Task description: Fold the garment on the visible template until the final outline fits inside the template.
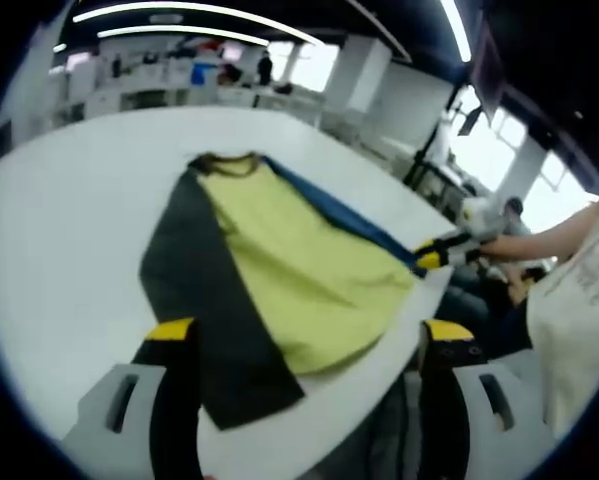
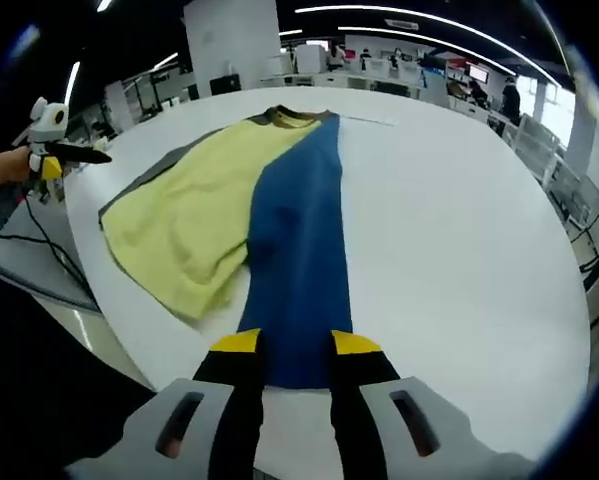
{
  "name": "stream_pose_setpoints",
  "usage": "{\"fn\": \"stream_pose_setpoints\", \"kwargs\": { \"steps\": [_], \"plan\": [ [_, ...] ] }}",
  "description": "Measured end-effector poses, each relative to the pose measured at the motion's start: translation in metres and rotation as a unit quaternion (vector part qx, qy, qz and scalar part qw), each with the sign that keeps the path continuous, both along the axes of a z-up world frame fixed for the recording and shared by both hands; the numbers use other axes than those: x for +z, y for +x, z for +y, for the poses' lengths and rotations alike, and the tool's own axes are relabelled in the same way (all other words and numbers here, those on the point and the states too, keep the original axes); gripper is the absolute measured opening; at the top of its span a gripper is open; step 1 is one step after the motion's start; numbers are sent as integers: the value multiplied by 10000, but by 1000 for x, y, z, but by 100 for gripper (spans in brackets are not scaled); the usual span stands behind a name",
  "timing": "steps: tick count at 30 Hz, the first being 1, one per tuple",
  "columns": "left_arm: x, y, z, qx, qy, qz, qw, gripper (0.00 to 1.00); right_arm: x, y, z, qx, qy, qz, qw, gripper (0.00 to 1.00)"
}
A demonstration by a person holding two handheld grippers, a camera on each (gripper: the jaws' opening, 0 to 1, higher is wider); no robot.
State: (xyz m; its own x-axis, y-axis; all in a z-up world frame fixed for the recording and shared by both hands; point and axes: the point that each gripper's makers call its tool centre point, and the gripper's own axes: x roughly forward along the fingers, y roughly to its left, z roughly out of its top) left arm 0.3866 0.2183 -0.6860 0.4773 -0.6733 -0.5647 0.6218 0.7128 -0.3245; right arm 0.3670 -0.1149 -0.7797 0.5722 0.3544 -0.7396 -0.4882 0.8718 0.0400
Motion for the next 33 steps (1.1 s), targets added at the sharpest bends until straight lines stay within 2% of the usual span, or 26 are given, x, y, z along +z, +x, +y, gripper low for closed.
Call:
{"fn": "stream_pose_setpoints", "kwargs": {
  "steps": [1, 2, 5, 8, 9, 10, 13, 17, 21, 28, 33],
  "plan": [
    [0, 0, 0, -3, 3, -4, 10000, 87, -4, -2, -3, 18, -167, 92, 9998, 23],
    [0, 0, 0, -8, 9, -12, 10000, 87, -1, 1, -3, 230, -350, -126, 9990, 22],
    [1, 1, 0, -8, 5, -21, 10000, 86, -2, 2, -5, 162, -336, -90, 9993, 19],
    [1, 1, 0, -16, 19, -27, 10000, 86, -2, 4, -14, 0, -242, -61, 9997, 4],
    [1, 1, 0, -17, 20, -27, 10000, 86, -2, 3, -13, -104, -93, 6, 9999, 4],
    [2, 2, 0, -19, 19, -30, 10000, 86, -2, 4, -14, -81, -103, 11, 9999, 4],
    [2, 2, 0, -23, 27, -43, 10000, 86, -2, 4, -15, 254, -471, -53, 9986, 3],
    [2, 2, 0, -11, 33, -42, 10000, 86, -3, 7, -22, 139, -441, -5, 9989, 3],
    [2, 0, 1, -3, 36, -23, 10000, 86, -3, 12, -40, 82, -582, -1, 9983, 3],
    [2, 0, 2, 23, 52, -25, 10000, 86, 0, 29, -95, -188, -989, 81, 9949, 3],
    [1, 1, 2, 39, 72, -3, 10000, 86, 8, 41, -117, -259, -1151, 28, 9930, 3]
  ]
}}
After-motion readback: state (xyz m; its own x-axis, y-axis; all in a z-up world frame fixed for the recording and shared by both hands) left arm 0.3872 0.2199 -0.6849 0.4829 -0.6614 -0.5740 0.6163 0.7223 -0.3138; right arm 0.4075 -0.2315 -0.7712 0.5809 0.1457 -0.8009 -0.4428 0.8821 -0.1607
